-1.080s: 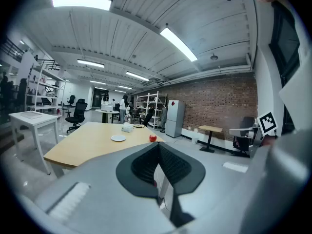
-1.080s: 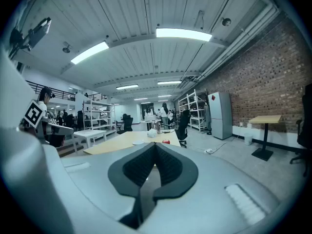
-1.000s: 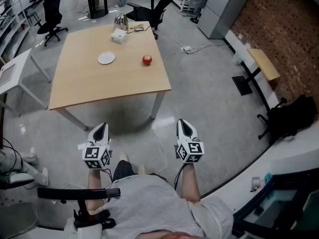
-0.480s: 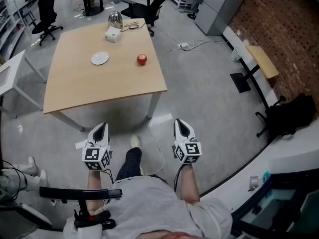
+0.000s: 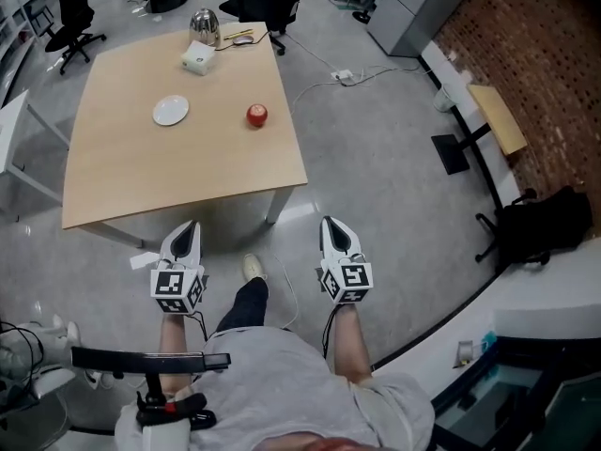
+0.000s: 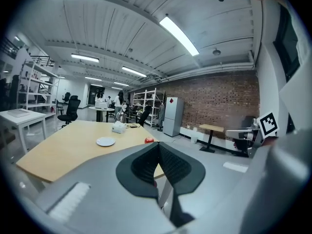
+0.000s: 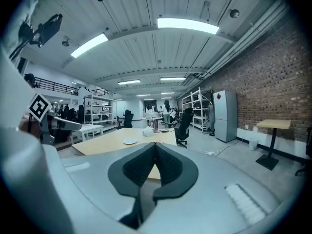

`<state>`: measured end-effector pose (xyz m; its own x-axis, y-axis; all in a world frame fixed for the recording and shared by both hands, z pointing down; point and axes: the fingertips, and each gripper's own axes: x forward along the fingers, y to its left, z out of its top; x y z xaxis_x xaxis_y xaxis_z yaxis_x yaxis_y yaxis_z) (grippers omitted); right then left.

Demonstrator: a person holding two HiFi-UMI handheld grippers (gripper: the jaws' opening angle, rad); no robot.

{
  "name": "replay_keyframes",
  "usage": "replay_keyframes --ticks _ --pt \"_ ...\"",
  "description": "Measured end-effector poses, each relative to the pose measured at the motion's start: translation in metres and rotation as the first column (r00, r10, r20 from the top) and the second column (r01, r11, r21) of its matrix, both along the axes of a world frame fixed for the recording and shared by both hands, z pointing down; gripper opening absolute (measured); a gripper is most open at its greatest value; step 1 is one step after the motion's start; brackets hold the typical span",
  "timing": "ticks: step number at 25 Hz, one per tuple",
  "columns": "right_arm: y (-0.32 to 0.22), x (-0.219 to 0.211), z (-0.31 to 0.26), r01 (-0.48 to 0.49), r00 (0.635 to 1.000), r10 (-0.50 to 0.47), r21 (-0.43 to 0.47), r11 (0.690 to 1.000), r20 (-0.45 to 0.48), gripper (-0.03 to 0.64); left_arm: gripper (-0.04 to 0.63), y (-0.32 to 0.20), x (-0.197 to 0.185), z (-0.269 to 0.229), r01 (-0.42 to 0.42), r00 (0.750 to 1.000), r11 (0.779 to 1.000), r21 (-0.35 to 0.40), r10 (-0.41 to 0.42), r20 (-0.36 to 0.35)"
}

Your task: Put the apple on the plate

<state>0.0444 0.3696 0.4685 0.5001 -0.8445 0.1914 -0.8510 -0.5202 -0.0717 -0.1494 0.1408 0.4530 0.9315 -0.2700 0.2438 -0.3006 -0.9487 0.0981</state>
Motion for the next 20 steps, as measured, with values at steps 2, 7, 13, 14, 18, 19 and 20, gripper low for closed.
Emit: replay_keyframes --ticks 2,7,13,14,18,19,20 --pt "-0.015 0.023 0.003 0.010 1.000 -0.010 -0.007 1.000 0.009 0.006 0.020 -0.014 0.022 0.003 0.009 1.000 1.000 -0.012 -0.009 0.005" --pt "-0.053 0.071 0.004 0.048 0.999 -0.047 -0.027 0.998 0.020 0.006 0.020 -0.043 0.072 0.002 0.022 1.000 0.999 -0.025 -0.021 0.018" --pt "-0.123 0.137 0.022 0.090 0.996 -0.088 -0.053 0.995 0.025 0.007 0.020 -0.105 0.136 0.026 0.046 0.998 0.997 -0.054 -0.044 0.035" --pt "-0.132 0.144 0.025 0.098 0.995 -0.097 -0.055 0.994 0.026 0.007 0.020 -0.113 0.142 0.030 0.052 0.998 0.997 -0.056 -0.050 0.039" --pt "-0.146 0.152 0.019 0.130 0.991 -0.129 -0.054 0.990 0.027 0.007 0.020 -0.122 0.144 0.024 0.081 0.996 0.995 -0.054 -0.078 0.050" --pt "-0.152 0.155 0.019 0.138 0.990 -0.137 -0.054 0.989 0.025 0.007 0.020 -0.125 0.145 0.023 0.086 0.995 0.995 -0.052 -0.083 0.053" --pt "-0.158 0.159 0.018 0.146 0.989 -0.145 -0.056 0.988 0.024 0.006 0.020 -0.129 0.147 0.022 0.092 0.995 0.995 -0.051 -0.089 0.055"
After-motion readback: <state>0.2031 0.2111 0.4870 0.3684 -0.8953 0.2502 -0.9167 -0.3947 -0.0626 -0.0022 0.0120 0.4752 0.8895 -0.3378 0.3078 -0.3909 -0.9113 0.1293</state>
